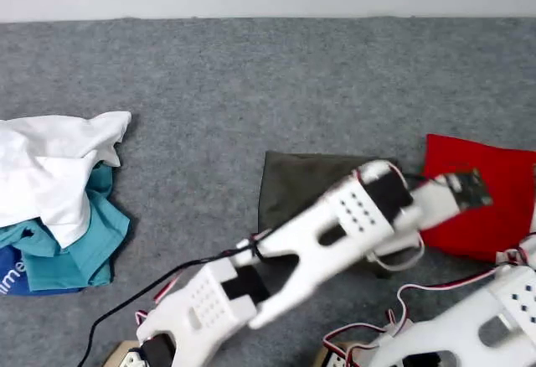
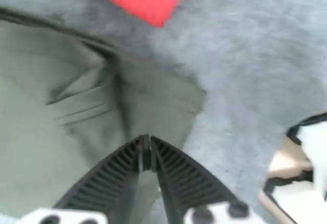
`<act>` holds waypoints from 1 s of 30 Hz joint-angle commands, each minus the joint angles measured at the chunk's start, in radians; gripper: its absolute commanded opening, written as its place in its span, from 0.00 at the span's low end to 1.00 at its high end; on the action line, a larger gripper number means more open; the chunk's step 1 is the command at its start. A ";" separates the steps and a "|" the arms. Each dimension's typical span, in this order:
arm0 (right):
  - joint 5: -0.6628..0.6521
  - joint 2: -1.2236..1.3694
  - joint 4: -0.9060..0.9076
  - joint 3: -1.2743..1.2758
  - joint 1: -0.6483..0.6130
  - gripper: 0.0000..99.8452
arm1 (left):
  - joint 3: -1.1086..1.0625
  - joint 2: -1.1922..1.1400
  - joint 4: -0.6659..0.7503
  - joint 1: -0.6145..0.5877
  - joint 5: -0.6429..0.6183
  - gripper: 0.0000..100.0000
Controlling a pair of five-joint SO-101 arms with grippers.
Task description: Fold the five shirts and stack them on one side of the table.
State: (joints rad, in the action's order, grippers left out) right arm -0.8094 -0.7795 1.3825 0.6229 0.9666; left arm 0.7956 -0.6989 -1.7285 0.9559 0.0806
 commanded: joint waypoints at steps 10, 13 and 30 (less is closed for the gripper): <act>-0.006 -0.024 -0.016 -0.009 0.004 0.03 | -0.004 -0.155 0.057 -0.233 0.072 0.01; -0.006 -0.024 -0.015 -0.009 0.004 0.03 | -0.004 -0.180 0.023 -0.172 0.075 0.01; -0.006 -0.033 -0.012 0.037 0.005 0.03 | -0.143 0.101 -0.026 0.186 0.028 0.01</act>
State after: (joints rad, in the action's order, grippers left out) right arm -0.8094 -0.7856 1.3825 0.6720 0.9712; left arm 0.6790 -0.7173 -1.7285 1.1032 0.1082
